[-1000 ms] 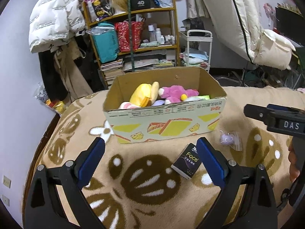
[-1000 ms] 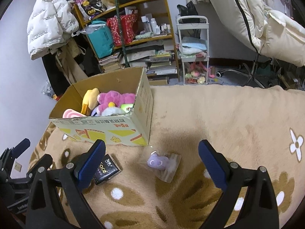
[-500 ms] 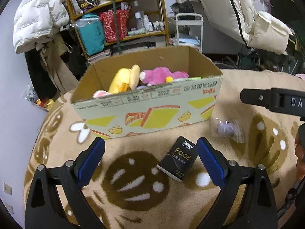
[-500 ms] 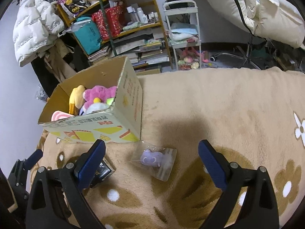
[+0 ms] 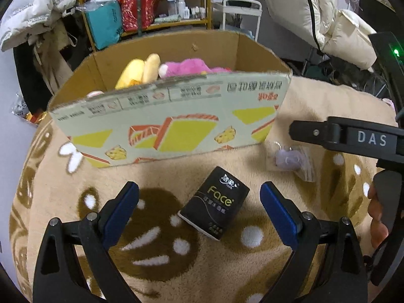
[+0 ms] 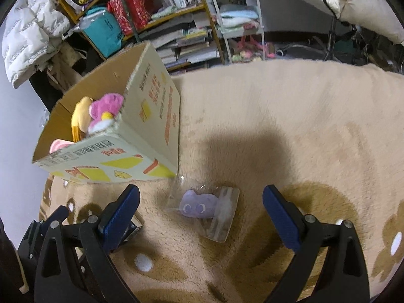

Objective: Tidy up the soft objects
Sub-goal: 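Lower the right tool onto the clear bag while the left tool lowers onto the Face pack, then close the right tool on the clear bag while the left tool grips the black Face pack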

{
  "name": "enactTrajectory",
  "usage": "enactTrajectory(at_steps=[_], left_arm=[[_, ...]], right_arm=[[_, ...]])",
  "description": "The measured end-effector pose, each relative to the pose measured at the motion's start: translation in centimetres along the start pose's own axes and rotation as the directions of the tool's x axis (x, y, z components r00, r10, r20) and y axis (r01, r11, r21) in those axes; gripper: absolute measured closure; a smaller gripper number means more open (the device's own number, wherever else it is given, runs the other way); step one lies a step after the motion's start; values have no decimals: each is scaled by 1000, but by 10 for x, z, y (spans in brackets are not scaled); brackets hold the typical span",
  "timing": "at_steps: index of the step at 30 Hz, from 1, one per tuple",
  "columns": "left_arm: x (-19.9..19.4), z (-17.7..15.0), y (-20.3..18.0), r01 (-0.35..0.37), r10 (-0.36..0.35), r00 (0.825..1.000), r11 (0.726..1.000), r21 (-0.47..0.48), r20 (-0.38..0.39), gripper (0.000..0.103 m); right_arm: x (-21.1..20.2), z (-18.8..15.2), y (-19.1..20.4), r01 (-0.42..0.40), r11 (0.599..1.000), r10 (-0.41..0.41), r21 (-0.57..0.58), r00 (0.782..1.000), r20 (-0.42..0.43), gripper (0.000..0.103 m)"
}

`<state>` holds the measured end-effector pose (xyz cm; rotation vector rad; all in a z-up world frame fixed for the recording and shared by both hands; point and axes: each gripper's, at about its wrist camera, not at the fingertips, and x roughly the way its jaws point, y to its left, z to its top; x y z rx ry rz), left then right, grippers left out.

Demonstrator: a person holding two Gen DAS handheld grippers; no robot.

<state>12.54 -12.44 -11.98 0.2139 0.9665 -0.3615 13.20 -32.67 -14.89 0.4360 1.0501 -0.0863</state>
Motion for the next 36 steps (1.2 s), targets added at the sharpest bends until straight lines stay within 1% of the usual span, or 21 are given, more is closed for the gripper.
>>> enactTrajectory(at_steps=[4, 12, 14, 17, 19, 21, 23, 24, 27, 29, 33, 36], left_arm=[[11, -3, -3, -12, 12, 1000, 1000, 10, -28, 7], [30, -8, -1, -30, 30, 996, 1000, 6, -78, 8], [33, -9, 0, -24, 23, 996, 1000, -4, -90, 11], [37, -8, 4, 11, -14, 994, 999, -32, -108, 14], [37, -9, 6, 6, -10, 995, 999, -39, -104, 14], [36, -9, 6, 2, -6, 995, 999, -41, -98, 18], [36, -10, 8, 21, -26, 994, 998, -54, -102, 26], [35, -11, 9, 32, -38, 994, 998, -61, -104, 28], [34, -13, 10, 55, -61, 993, 996, -68, -102, 36], [34, -14, 9, 75, -81, 992, 995, -69, -99, 44], [30, -18, 8, 56, -61, 994, 997, -51, -92, 46], [28, -17, 7, 47, -52, 995, 997, -58, -90, 46]], right_arm=[[16, -2, 1, -4, 1000, 3, -5, 999, -53, 1], [44, -8, 6, 24, 999, -27, -32, 994, -111, 1], [46, -10, 8, 38, 998, -43, -49, 993, -110, 1], [49, -10, 10, 47, 997, -53, -62, 992, -111, 0], [53, -11, 11, 57, 996, -66, -72, 991, -117, 0], [56, -11, 15, 83, 992, -95, -99, 988, -125, 0], [58, -11, 19, 114, 986, -130, -120, 983, -127, 1], [58, -11, 20, 123, 985, -138, -125, 982, -127, 2], [56, -9, 19, 134, 983, -149, -123, 981, -124, 7], [52, -10, 18, 145, 981, -160, -126, 980, -119, 14], [48, -11, 18, 151, 979, -166, -135, 980, -112, 14], [44, -15, 21, 151, 979, -166, -140, 980, -107, 15]])
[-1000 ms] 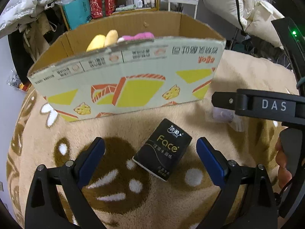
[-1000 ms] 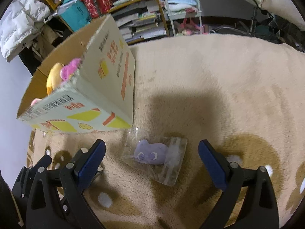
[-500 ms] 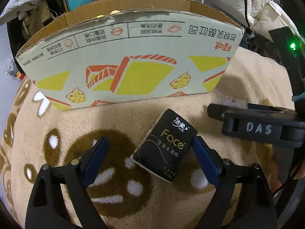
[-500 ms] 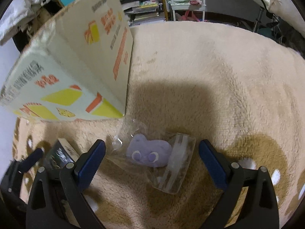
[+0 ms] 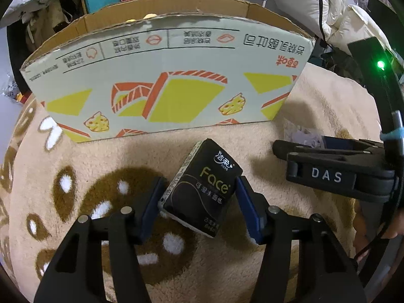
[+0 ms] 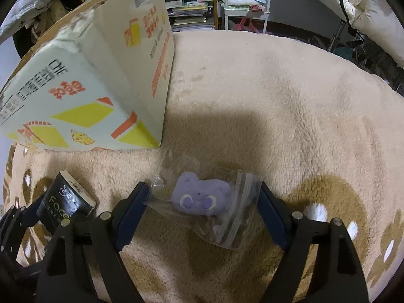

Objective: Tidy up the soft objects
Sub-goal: 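Close the right tool on the clear bag while the left tool grips the black Face pack, then carry the clear bag in the right tool while the left tool carries the Face pack to the box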

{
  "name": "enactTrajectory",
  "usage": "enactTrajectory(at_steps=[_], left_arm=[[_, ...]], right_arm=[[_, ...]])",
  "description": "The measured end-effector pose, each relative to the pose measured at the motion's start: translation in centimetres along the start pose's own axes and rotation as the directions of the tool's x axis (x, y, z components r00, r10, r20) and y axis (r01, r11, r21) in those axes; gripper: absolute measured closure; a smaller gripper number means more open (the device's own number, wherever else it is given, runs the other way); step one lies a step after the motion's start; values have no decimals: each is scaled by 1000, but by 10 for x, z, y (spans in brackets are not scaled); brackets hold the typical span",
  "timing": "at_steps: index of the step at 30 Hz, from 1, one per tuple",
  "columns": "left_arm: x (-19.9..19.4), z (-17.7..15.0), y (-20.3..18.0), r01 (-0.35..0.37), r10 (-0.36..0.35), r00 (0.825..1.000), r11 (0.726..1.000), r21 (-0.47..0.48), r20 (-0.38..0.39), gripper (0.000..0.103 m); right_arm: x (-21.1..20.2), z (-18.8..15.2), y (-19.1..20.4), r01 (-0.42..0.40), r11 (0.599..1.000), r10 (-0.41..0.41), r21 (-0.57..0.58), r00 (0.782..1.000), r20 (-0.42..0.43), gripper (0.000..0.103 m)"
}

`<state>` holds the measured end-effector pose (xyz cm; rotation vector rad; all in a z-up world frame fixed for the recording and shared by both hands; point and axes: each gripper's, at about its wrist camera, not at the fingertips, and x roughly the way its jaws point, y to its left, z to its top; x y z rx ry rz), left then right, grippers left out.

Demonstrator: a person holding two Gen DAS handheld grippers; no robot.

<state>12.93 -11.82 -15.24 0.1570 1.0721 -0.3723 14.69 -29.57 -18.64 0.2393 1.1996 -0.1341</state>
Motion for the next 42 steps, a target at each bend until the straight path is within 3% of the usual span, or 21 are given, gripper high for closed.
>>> enactTrajectory(at_steps=[10, 14, 21, 30, 33, 42], left_arm=[[-21, -2, 18, -2, 4, 999, 999, -49, 46, 48], [-36, -3, 19, -24, 28, 996, 998, -56, 80, 48], [-86, -6, 23, -53, 65, 974, 997, -59, 216, 48], [-138, 0, 25, -90, 116, 931, 992, -90, 347, 48], [-152, 3, 29, -114, 145, 914, 988, -102, 379, 48], [-192, 34, 47, -150, 193, 857, 980, -127, 477, 48]], right_arm=[[-25, -11, 2, -31, 1000, 31, -1, 998, 48, 15], [-42, -16, 1, -95, 995, 93, 19, 992, 90, 15], [-84, -20, 2, -135, 991, 133, -7, 970, 202, 15], [-136, -15, 18, -137, 983, 173, -123, 912, 373, 15], [-154, -11, 24, -136, 978, 192, -158, 880, 433, 15], [-182, 16, 43, -125, 962, 238, -243, 819, 522, 15]])
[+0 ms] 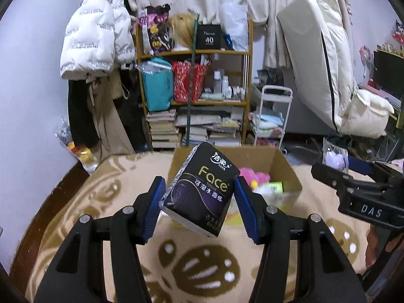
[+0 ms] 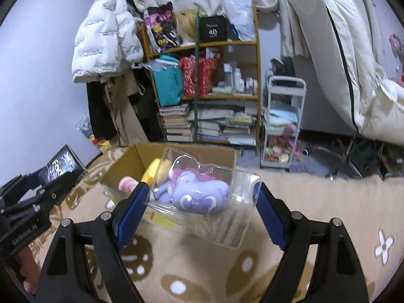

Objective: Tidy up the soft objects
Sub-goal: 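Carry the clear bag in the right tool while the left tool carries the Face pack to the box, then open the right tool over the box while the left tool releases the Face pack inside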

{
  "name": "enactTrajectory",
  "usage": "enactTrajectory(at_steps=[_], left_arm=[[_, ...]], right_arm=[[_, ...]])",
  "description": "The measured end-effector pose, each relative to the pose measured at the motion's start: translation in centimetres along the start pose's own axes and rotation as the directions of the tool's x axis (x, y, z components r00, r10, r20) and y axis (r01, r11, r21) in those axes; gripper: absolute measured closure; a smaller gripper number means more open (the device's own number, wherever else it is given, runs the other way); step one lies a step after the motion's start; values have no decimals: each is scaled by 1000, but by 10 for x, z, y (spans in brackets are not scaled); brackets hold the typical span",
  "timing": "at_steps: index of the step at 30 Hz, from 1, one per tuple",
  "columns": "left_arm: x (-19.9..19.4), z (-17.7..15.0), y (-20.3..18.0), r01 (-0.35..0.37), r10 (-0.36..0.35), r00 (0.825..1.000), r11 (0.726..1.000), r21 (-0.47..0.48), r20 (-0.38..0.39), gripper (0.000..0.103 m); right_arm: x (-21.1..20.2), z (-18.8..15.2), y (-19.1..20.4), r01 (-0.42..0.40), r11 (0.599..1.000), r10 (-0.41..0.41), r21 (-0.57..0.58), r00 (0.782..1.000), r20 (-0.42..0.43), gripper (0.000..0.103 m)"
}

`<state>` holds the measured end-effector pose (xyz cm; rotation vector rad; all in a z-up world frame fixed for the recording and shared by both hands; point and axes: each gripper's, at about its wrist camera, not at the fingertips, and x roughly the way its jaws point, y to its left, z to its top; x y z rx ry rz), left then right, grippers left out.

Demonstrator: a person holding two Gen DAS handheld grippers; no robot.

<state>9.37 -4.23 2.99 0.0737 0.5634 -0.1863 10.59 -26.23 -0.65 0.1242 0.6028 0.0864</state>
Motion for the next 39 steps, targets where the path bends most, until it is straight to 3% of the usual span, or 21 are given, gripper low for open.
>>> enactTrajectory(at_steps=[11, 29, 39], left_arm=[[34, 41, 10, 15, -15, 999, 1000, 17, 41, 48], [108, 17, 4, 50, -48, 997, 998, 28, -65, 48], [125, 8, 11, 36, -37, 994, 999, -11, -104, 48]], right_arm=[[31, 32, 5, -29, 998, 31, -47, 998, 46, 15], [98, 6, 1, -17, 995, 11, -97, 998, -68, 15], [115, -4, -2, -47, 996, 38, -80, 993, -108, 14]])
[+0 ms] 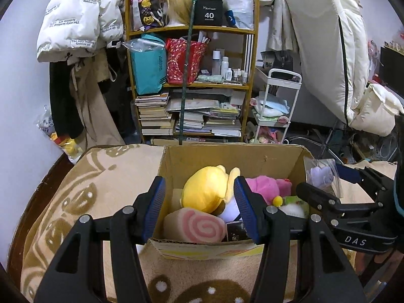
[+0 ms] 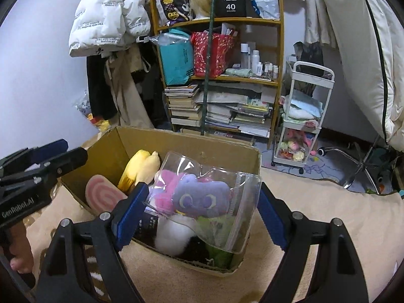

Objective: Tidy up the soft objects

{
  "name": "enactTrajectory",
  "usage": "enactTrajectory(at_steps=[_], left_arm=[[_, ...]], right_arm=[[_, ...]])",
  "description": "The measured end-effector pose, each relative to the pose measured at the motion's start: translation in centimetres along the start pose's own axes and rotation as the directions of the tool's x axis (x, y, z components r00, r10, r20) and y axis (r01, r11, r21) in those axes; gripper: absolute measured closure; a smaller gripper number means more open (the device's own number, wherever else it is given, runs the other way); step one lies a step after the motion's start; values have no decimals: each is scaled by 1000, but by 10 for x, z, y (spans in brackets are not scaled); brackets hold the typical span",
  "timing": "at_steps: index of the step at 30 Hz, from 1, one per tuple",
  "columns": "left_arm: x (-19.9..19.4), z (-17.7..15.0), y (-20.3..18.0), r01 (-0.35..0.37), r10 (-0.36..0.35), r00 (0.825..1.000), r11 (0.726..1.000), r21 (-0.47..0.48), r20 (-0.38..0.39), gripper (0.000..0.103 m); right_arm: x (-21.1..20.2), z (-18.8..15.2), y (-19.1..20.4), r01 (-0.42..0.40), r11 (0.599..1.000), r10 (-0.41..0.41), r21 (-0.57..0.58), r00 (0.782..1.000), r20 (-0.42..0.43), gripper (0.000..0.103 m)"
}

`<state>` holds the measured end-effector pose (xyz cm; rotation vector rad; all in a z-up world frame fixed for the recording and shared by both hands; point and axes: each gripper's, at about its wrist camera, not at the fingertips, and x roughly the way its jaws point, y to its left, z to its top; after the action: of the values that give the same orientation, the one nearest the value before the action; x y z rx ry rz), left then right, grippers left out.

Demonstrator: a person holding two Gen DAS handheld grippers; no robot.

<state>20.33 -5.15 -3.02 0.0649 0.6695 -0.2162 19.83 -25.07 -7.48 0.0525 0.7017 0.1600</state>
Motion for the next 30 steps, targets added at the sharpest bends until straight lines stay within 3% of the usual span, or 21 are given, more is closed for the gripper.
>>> enactTrajectory(at_steps=[3, 7, 18, 28, 30], left_arm=[[-2, 0, 4, -24, 24, 1000, 1000, -2, 3, 48], [-9, -1, 10, -36, 36, 999, 999, -16, 2, 47], [-47, -2, 10, -81, 81, 996, 997, 20, 25, 38], [-118, 6, 10, -93, 90, 991, 995, 26, 98, 8], [-135, 4, 8, -115, 109, 986, 993, 36, 128, 7]], right_arm=[[1, -1, 2, -4, 1000, 4, -3, 1000, -10, 14], [-6, -2, 5, -3, 1000, 3, -5, 1000, 0, 3], [-41, 2, 11, 24, 1000, -23, -9, 998, 56, 0], [-112, 12, 14, 22, 999, -26, 26, 987, 159, 0], [-127, 13, 16, 22, 999, -28, 34, 983, 183, 0]])
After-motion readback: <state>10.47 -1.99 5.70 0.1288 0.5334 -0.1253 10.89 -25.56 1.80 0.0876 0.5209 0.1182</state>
